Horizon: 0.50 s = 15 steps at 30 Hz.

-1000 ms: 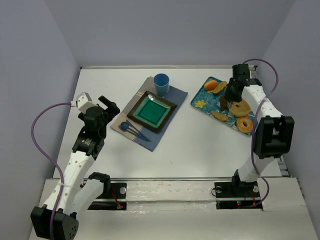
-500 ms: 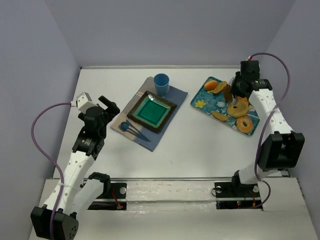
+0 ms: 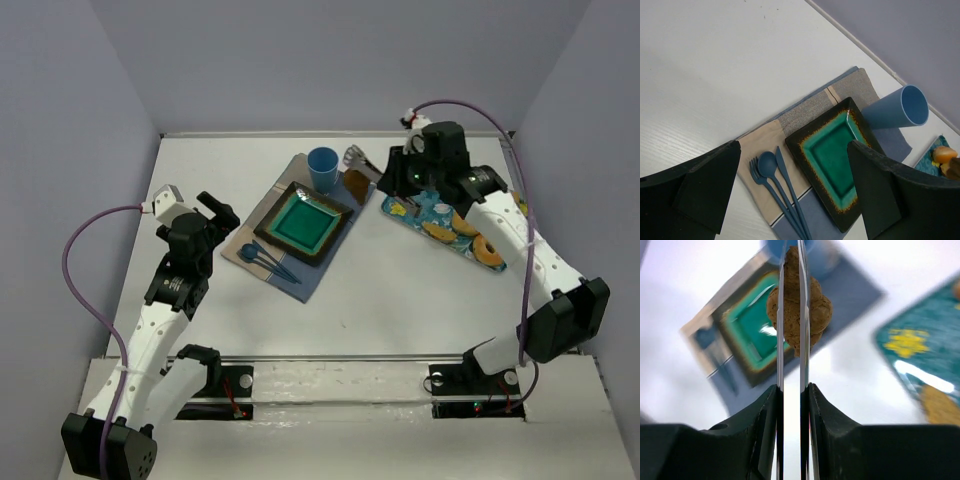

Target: Place the bread

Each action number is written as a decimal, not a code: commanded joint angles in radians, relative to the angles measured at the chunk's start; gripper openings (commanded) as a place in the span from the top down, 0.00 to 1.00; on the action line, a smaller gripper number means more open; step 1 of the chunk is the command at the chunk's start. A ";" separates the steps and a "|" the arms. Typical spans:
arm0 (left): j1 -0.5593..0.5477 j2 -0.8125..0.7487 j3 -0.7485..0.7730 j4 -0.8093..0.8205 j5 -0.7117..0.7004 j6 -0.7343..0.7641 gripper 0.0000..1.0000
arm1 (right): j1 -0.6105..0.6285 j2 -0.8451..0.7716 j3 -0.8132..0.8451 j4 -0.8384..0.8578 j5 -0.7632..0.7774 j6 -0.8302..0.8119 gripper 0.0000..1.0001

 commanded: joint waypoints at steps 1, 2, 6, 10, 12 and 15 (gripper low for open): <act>-0.003 -0.011 0.007 0.040 -0.014 0.007 0.01 | 0.184 0.074 0.040 0.110 -0.073 -0.044 0.93; -0.003 -0.008 0.007 0.041 -0.013 0.007 0.01 | 0.202 0.121 0.055 0.118 -0.081 -0.053 0.92; -0.003 -0.001 0.007 0.040 -0.011 0.009 0.01 | 0.270 0.267 0.121 0.140 -0.078 -0.070 0.90; -0.003 0.004 0.008 0.037 -0.011 0.009 0.01 | 0.305 0.393 0.210 0.110 -0.002 -0.071 0.80; -0.003 0.002 0.010 0.035 -0.011 0.009 0.01 | 0.316 0.425 0.235 0.098 0.022 -0.067 0.69; -0.003 -0.004 0.007 0.032 -0.014 0.009 0.01 | 0.316 0.451 0.255 0.089 0.029 -0.068 0.53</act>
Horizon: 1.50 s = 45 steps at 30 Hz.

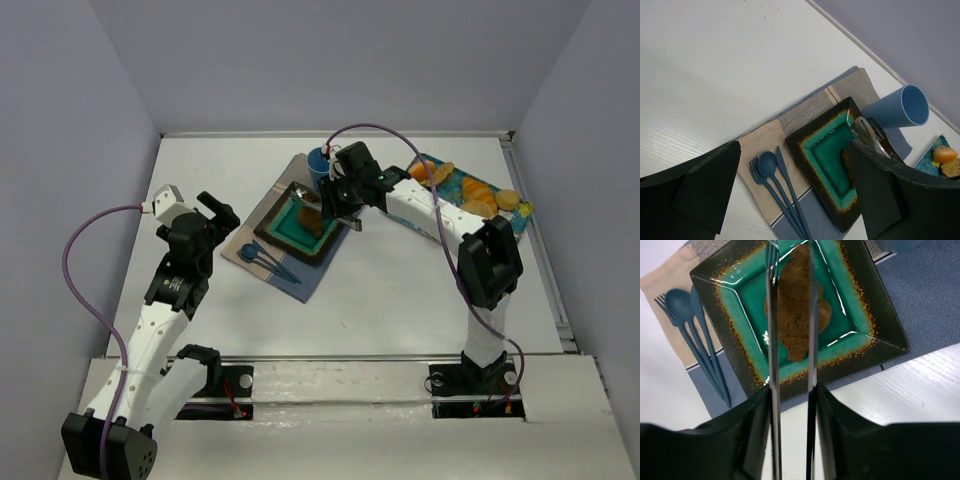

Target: Place the bread

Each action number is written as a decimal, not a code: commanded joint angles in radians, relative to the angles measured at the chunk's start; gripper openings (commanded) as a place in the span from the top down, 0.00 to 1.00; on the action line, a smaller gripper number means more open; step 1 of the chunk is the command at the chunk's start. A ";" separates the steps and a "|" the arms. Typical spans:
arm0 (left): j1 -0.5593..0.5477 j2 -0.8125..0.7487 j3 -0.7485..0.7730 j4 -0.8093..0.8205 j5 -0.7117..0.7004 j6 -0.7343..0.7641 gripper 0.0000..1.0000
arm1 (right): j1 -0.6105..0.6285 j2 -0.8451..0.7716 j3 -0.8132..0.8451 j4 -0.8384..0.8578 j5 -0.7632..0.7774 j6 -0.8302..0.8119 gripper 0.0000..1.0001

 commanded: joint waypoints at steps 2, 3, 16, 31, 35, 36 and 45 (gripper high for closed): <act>-0.003 -0.007 0.007 0.032 -0.015 0.009 0.01 | 0.019 -0.024 0.096 0.016 0.051 -0.015 0.47; -0.003 -0.008 0.005 0.032 -0.016 0.009 0.01 | 0.019 -0.027 0.098 0.013 0.053 -0.017 0.45; -0.003 -0.027 -0.001 0.025 -0.015 0.006 0.01 | 0.019 -0.237 -0.005 0.035 0.249 0.052 0.43; -0.005 -0.027 -0.002 0.034 0.013 0.004 0.01 | 0.019 -0.780 -0.859 0.122 0.399 0.416 0.43; -0.003 -0.021 -0.001 0.037 0.013 0.004 0.01 | 0.028 -0.742 -0.936 0.171 0.376 0.427 0.40; -0.003 -0.020 -0.001 0.037 0.011 0.004 0.01 | 0.041 -0.720 -0.942 0.179 0.376 0.427 0.40; -0.003 0.000 0.002 0.038 0.014 0.004 0.01 | 0.063 -0.729 -0.904 0.156 0.433 0.401 0.00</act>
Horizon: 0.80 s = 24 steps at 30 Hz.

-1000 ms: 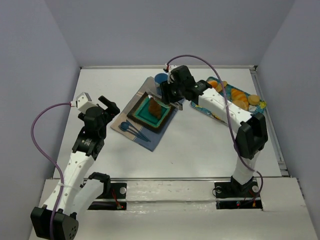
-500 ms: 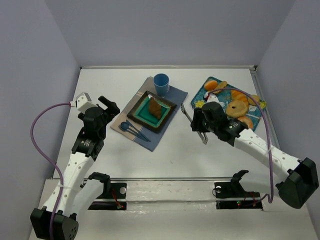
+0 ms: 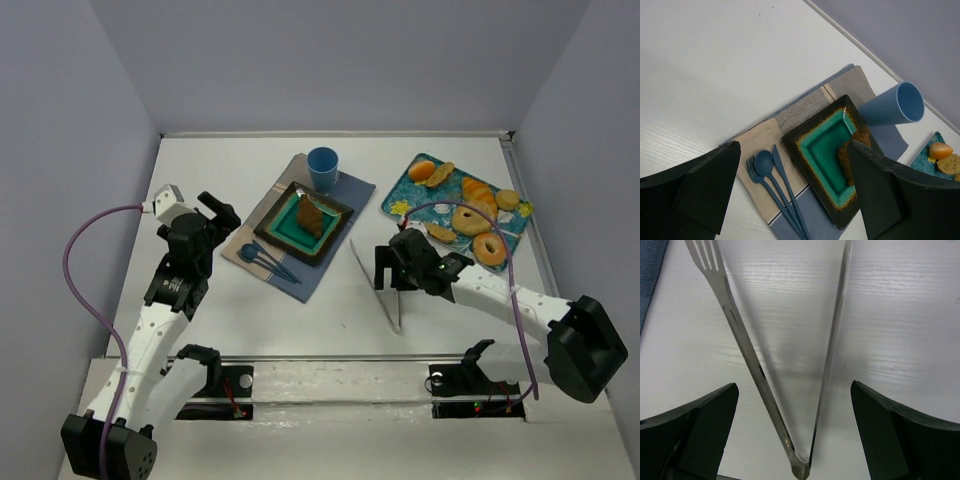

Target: Place the bread

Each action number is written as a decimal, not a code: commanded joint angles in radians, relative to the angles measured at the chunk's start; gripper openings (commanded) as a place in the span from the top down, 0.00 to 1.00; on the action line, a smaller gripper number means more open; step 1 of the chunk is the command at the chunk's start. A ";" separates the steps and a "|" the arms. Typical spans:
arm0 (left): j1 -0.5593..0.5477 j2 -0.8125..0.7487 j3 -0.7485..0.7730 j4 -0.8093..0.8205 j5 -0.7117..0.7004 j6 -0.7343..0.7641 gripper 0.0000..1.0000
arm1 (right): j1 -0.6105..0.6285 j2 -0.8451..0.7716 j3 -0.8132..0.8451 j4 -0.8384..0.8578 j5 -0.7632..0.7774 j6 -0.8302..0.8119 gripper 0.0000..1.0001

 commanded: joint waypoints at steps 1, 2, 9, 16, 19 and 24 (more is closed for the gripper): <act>-0.003 0.011 0.004 0.038 -0.006 0.005 0.01 | 0.009 -0.064 0.058 0.036 0.049 -0.015 0.00; -0.003 0.011 0.004 0.038 -0.007 0.005 0.01 | 0.009 -0.093 0.068 0.023 0.061 -0.025 0.00; -0.005 0.008 0.002 0.038 -0.006 0.005 0.01 | 0.009 -0.244 0.148 0.005 0.131 -0.037 0.00; -0.003 -0.008 0.001 0.037 -0.012 0.003 0.01 | 0.009 -0.325 0.128 0.005 0.300 0.073 0.00; -0.005 -0.009 0.002 0.037 -0.014 0.001 0.01 | 0.009 -0.345 0.117 0.006 0.325 0.073 0.00; -0.003 -0.004 0.002 0.037 -0.018 0.001 0.01 | 0.009 -0.411 0.073 0.057 0.320 0.023 0.00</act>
